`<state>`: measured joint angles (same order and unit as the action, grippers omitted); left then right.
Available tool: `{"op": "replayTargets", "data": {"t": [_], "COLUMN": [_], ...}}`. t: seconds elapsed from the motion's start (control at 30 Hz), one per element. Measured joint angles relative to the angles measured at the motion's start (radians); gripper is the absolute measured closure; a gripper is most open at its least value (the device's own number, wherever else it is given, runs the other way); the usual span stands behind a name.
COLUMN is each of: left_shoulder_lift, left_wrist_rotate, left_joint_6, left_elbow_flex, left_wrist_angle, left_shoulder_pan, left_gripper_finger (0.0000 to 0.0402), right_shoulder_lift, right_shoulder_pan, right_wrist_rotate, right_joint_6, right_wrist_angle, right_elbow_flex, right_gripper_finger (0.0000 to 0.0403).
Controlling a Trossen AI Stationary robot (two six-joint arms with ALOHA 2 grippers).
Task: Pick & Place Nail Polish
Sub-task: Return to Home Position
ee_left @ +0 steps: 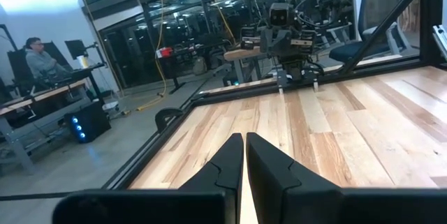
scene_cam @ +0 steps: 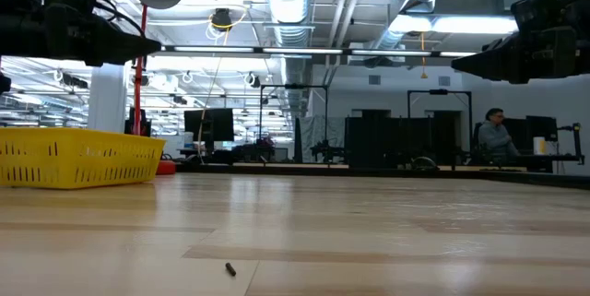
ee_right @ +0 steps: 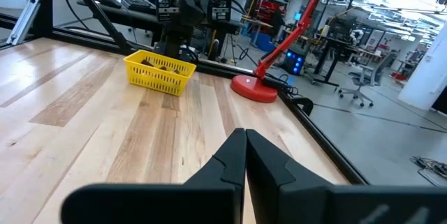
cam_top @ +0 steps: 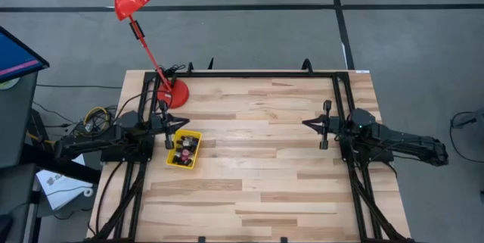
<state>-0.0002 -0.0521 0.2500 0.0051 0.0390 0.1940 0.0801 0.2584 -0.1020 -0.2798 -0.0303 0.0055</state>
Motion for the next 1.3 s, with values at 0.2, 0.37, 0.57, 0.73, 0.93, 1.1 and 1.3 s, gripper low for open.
{"op": "replayTargets", "data": {"t": [0.2,0.37,0.57,0.73,0.93,1.1,1.3], "left_shoulder_lift": [0.0,0.0,0.0,0.0,0.0,0.0,0.0], "left_wrist_rotate": [0.002,0.004,0.004,0.004,0.004,0.004,0.004], "left_joint_6": [0.0,0.0,0.0,0.0,0.0,0.0,0.0], "left_elbow_flex": [0.0,0.0,0.0,0.0,0.0,0.0,0.0], "left_wrist_angle": [0.008,0.012,0.013,0.014,0.014,0.014,0.014], "left_shoulder_pan": [0.0,0.0,0.0,0.0,0.0,0.0,0.0], "left_gripper_finger": [0.0387,0.0387,0.0387,0.0387,0.0387,0.0387,0.0387], "right_shoulder_lift": [0.0,0.0,0.0,0.0,0.0,0.0,0.0], "right_shoulder_pan": [0.0,0.0,0.0,-0.001,-0.001,0.0,-0.001], "right_wrist_rotate": [0.002,0.002,0.002,0.002,0.002,0.002,0.002], "right_joint_6": [0.0,0.0,0.0,0.0,0.0,0.0,0.0], "right_wrist_angle": [0.0,0.0,0.0,0.0,0.0,0.0,0.0], "right_elbow_flex": [0.0,0.0,0.0,0.0,0.0,0.0,0.0], "right_gripper_finger": [0.0401,0.0401,0.0401,0.0401,0.0401,0.0401,0.0401]}}
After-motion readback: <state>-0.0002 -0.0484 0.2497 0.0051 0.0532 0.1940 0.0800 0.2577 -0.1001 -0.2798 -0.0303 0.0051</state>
